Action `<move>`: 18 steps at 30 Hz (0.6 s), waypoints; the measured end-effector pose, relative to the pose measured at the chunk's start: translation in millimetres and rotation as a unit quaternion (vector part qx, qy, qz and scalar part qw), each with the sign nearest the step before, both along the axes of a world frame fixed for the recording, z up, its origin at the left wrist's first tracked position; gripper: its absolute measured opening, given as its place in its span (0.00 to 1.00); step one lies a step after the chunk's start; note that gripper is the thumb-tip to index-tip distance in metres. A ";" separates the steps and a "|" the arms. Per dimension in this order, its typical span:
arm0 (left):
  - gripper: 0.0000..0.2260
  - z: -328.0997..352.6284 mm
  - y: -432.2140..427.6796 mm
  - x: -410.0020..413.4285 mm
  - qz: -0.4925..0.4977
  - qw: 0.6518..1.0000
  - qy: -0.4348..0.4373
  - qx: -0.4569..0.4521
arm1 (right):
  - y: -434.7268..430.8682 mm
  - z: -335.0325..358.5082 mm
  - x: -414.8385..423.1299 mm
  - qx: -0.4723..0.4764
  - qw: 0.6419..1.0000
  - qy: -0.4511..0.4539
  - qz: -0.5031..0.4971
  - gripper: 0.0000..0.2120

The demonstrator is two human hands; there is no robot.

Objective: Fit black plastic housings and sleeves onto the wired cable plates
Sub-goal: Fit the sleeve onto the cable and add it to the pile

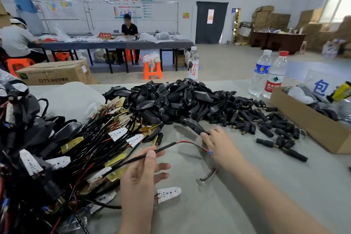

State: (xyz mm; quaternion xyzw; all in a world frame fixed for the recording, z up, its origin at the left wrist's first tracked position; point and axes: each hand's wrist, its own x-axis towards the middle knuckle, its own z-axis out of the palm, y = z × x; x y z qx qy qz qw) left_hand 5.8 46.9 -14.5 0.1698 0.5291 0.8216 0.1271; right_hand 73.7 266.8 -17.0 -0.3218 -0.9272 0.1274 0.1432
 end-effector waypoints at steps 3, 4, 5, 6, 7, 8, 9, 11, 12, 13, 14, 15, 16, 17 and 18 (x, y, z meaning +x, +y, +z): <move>0.12 2.6 0.4 7.6 -0.052 0.998 -0.024 0.014 | -24.0 9.9 50.7 -0.240 0.951 0.191 -0.042 0.17; 0.11 3.2 0.7 9.8 -0.071 0.997 -0.033 0.021 | -31.0 14.0 61.7 -0.331 0.908 0.251 -0.062 0.18; 0.10 3.4 0.5 12.3 -0.087 0.995 -0.041 0.028 | -36.1 15.4 68.8 -0.404 0.864 0.291 -0.072 0.19; 0.10 3.5 0.6 14.8 -0.099 0.993 -0.048 0.034 | -40.1 15.1 73.3 -0.468 0.818 0.327 -0.072 0.19; 0.09 3.6 0.6 16.2 -0.107 0.992 -0.054 0.040 | -43.1 14.5 76.1 -0.516 0.774 0.360 -0.075 0.19; 0.09 3.6 0.6 17.7 -0.112 0.991 -0.058 0.046 | -47.1 14.4 77.8 -0.554 0.732 0.387 -0.085 0.19; 0.10 3.7 0.1 18.8 -0.113 0.990 -0.061 0.050 | -50.4 13.0 79.1 -0.577 0.701 0.407 -0.100 0.19; 0.10 4.1 -1.3 18.9 -0.113 0.990 -0.063 0.058 | -53.9 3.6 80.7 -0.598 0.666 0.431 -0.113 0.20; 0.10 4.3 -1.6 18.2 -0.113 0.990 -0.060 0.059 | -54.8 -0.6 80.4 -0.602 0.659 0.438 -0.106 0.20; 0.09 4.1 -1.7 18.0 -0.115 0.990 -0.057 0.056 | -55.0 -3.8 79.8 -0.605 0.656 0.440 -0.098 0.21; 0.09 3.8 -1.5 18.2 -0.117 0.990 -0.053 0.053 | -54.3 -6.7 80.0 -0.607 0.654 0.442 -0.092 0.21; 0.09 3.7 -0.9 18.5 -0.119 0.990 -0.051 0.051 | -53.3 -8.3 79.7 -0.605 0.656 0.443 -0.087 0.21; 0.10 3.6 -0.2 18.7 -0.119 0.990 -0.051 0.050 | -52.8 -9.3 79.5 -0.602 0.659 0.443 -0.081 0.20; 0.10 3.6 0.7 19.2 -0.119 0.990 -0.052 0.048 | -52.2 -10.4 79.6 -0.598 0.665 0.441 -0.076 0.20; 0.10 3.5 1.6 19.8 -0.120 0.990 -0.052 0.046 | -51.5 -11.9 79.5 -0.594 0.671 0.438 -0.072 0.20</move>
